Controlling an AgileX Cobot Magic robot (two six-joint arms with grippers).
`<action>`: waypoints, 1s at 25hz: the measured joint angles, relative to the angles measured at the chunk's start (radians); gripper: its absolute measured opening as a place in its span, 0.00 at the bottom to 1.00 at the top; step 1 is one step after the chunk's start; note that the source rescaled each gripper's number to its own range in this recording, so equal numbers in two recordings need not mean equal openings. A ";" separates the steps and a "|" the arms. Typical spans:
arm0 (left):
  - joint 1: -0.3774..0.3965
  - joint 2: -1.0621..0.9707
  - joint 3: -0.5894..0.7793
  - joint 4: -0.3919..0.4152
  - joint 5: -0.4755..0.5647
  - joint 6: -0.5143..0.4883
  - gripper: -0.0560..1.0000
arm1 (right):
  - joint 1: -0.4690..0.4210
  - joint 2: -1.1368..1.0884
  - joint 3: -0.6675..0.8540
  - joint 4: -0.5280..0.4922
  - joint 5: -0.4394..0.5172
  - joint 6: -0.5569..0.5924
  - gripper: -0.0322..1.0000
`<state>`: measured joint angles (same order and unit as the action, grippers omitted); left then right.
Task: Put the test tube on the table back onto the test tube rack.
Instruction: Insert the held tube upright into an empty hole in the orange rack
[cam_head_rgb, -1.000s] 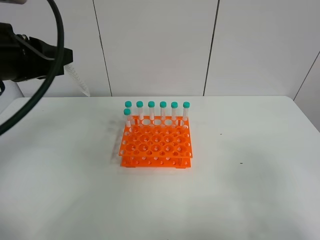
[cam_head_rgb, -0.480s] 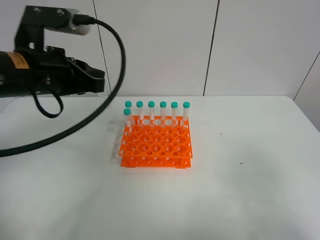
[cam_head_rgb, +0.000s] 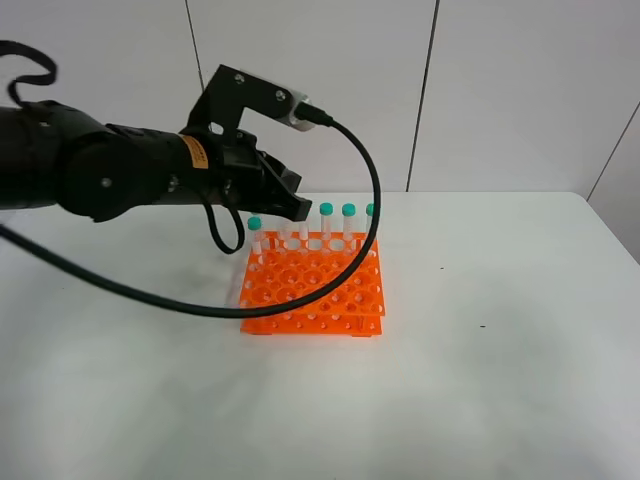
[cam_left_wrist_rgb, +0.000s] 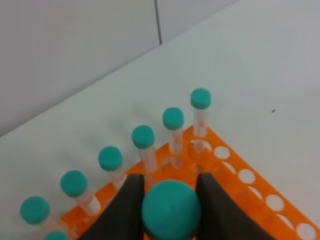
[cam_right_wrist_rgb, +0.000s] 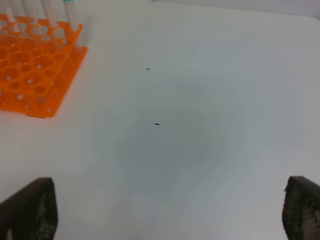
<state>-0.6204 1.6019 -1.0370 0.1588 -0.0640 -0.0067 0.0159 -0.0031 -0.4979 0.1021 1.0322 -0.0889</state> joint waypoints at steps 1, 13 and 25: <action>0.008 0.029 -0.024 0.004 0.002 -0.007 0.05 | 0.000 0.000 0.000 0.000 0.000 0.000 1.00; 0.099 0.154 -0.110 0.151 -0.019 -0.199 0.05 | 0.000 0.000 0.000 0.000 0.000 0.000 1.00; 0.102 0.192 -0.110 -0.082 -0.048 0.086 0.05 | 0.000 0.000 0.000 0.003 0.000 0.000 1.00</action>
<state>-0.5182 1.7934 -1.1467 0.0768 -0.1115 0.0797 0.0159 -0.0031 -0.4979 0.1054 1.0322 -0.0889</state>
